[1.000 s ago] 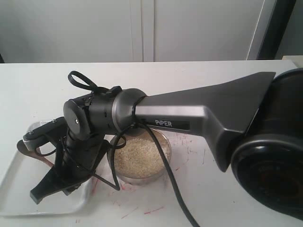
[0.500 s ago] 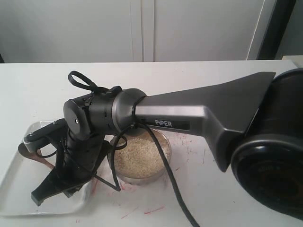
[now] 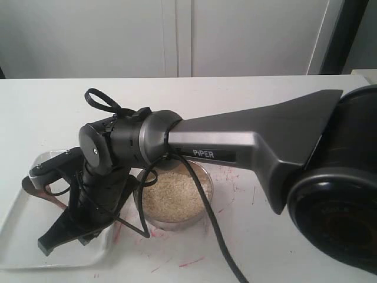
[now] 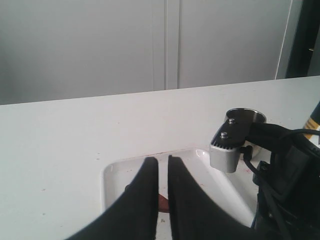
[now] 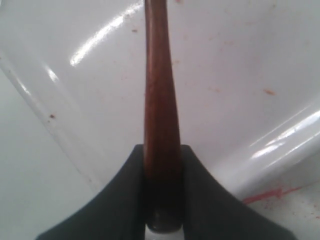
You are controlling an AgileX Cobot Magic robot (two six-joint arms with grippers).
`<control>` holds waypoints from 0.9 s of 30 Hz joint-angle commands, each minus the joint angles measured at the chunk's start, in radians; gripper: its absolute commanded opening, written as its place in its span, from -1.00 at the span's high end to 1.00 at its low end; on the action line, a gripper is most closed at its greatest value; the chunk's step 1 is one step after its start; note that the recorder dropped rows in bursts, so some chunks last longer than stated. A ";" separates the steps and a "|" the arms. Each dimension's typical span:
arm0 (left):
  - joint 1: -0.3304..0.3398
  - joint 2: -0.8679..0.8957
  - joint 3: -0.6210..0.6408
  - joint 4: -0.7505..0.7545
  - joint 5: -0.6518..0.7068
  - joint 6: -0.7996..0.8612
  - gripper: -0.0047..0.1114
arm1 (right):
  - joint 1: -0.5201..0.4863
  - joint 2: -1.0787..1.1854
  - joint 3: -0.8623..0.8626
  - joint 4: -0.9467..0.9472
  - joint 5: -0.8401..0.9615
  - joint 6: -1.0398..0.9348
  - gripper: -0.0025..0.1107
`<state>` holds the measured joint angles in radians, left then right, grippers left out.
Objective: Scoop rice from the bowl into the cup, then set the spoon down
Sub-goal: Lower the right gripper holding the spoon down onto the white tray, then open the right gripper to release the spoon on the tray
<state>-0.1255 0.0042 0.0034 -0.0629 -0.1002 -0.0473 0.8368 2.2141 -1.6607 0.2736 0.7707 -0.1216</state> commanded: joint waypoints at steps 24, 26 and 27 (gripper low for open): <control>-0.007 -0.004 -0.003 -0.004 -0.005 -0.002 0.67 | 0.001 -0.001 -0.003 0.004 -0.032 0.002 0.50; -0.007 -0.004 -0.003 -0.004 -0.005 -0.002 0.67 | 0.001 -0.005 -0.003 0.004 -0.051 0.002 0.50; -0.007 -0.004 -0.003 -0.004 -0.005 -0.002 0.67 | 0.001 -0.010 -0.003 0.004 -0.067 0.002 0.50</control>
<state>-0.1255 0.0042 0.0034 -0.0629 -0.1002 -0.0473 0.8368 2.2141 -1.6607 0.2753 0.7393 -0.1196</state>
